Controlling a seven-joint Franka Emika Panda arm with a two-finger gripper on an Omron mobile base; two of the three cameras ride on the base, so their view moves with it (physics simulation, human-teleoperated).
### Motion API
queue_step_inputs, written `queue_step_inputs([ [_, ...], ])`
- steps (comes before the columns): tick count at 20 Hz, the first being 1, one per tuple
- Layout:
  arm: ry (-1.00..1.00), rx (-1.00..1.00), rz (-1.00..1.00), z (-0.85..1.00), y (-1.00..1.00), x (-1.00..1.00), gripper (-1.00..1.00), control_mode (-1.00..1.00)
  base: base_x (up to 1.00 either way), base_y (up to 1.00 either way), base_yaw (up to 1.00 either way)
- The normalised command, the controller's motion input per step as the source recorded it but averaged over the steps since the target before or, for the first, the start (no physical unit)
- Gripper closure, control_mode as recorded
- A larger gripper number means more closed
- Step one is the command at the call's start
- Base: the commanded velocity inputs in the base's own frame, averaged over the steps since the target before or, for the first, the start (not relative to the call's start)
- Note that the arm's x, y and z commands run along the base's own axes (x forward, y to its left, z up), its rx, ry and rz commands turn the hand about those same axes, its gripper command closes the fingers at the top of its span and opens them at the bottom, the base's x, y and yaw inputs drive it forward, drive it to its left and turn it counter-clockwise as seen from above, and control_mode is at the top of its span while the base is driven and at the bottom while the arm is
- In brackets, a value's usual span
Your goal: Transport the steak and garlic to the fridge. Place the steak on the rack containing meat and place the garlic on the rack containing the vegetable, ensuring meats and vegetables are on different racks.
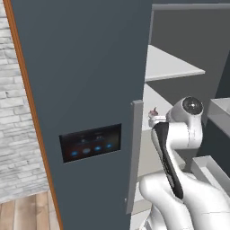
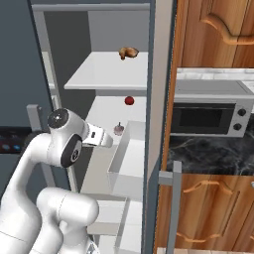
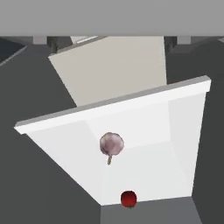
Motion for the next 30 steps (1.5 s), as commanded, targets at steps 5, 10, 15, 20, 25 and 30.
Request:
queue_step_inputs([
  [5, 0.13, 0.0, -0.02, 0.82, 0.08, -0.78, -1.0, -1.0, 0.0, 0.0, 0.0],
  [10, 0.05, 0.01, 0.0, 0.85, 0.07, -0.83, -1.0, -1.0, 0.0, 0.0, 0.0],
  [15, -0.02, 0.0, 0.02, 0.66, 0.2, -0.69, -1.0, -1.0, 0.0, 0.0, 0.0],
  [20, -0.05, 0.0, 0.0, 0.54, 0.12, -0.62, -1.0, -1.0, 0.0, 0.0, 0.0],
  [25, -0.23, -0.01, 0.03, 0.23, 0.13, -0.7, -1.0, -1.0, 0.0, 0.0, 0.0],
  [30, -0.22, 0.0, 0.05, 0.38, 0.07, -0.77, -1.0, -1.0, 0.0, 0.0, 0.0],
])
